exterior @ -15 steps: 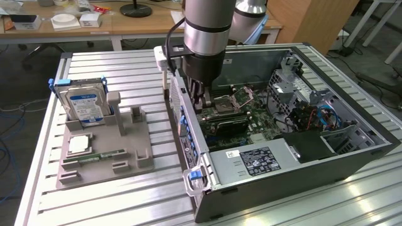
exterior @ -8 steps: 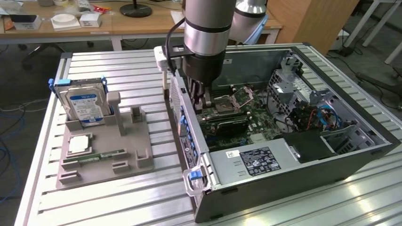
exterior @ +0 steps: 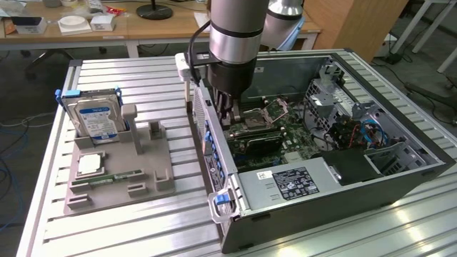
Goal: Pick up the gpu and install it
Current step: 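Press down on the gpu until it lock into place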
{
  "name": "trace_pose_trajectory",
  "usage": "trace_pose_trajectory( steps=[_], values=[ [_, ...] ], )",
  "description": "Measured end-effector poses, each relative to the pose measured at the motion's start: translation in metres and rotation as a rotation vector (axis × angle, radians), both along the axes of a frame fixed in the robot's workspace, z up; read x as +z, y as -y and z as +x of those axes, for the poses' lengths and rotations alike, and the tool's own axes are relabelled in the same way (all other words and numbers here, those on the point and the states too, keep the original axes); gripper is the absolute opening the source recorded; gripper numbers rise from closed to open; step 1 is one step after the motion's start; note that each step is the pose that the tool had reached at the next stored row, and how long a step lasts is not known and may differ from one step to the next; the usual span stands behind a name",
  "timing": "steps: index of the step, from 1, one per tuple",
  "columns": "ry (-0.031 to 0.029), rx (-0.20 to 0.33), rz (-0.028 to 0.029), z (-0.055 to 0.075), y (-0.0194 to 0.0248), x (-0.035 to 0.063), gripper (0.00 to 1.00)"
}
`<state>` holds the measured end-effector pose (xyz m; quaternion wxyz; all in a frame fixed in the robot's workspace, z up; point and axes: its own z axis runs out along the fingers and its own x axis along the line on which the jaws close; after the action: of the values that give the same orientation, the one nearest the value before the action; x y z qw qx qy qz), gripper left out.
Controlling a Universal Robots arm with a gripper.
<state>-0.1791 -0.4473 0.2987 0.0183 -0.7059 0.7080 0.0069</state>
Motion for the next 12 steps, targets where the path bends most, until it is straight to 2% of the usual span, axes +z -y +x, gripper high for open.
trace_pose_trajectory(
  steps=[12],
  values=[
    [-0.0002,0.0,-0.0001,-0.002,-0.0008,0.0006,0.1]
  ],
)
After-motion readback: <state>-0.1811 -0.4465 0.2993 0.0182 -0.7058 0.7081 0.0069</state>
